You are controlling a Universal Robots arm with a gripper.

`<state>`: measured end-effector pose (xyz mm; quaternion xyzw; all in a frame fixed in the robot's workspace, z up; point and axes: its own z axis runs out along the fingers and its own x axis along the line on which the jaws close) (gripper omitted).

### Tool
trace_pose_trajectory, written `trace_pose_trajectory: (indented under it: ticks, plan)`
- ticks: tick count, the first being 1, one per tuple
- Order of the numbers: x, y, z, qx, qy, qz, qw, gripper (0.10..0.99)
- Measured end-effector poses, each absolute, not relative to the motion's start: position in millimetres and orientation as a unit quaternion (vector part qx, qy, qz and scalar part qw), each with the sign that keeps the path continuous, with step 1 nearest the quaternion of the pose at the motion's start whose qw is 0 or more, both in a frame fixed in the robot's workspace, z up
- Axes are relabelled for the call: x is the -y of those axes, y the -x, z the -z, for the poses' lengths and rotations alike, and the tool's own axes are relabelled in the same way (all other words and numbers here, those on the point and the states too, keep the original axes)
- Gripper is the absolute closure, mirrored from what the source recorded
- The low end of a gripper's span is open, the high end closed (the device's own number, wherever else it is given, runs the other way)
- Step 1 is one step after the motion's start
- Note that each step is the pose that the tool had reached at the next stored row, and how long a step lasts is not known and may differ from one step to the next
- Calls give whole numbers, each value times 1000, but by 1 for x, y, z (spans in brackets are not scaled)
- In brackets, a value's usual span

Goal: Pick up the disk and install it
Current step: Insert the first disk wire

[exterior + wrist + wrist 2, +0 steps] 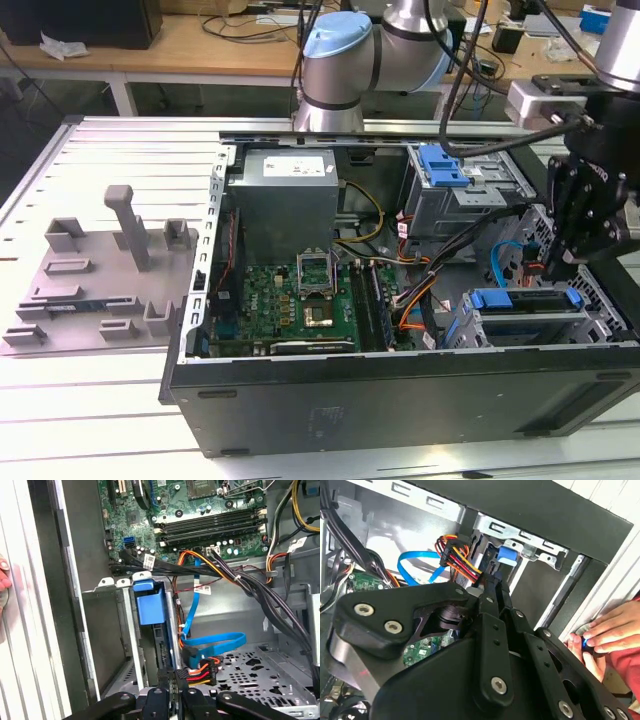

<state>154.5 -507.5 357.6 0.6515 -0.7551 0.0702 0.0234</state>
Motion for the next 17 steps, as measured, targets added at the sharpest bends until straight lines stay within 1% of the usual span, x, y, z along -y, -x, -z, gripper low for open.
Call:
trace_pose_trajectory:
  ticks: [3,5,17]
  plan:
    - [509,-155,-358,756,-653,-48,16,918]
    - [510,-155,-358,756,-653,-40,18,918]
    - [511,-159,-357,751,-659,-40,18,918]
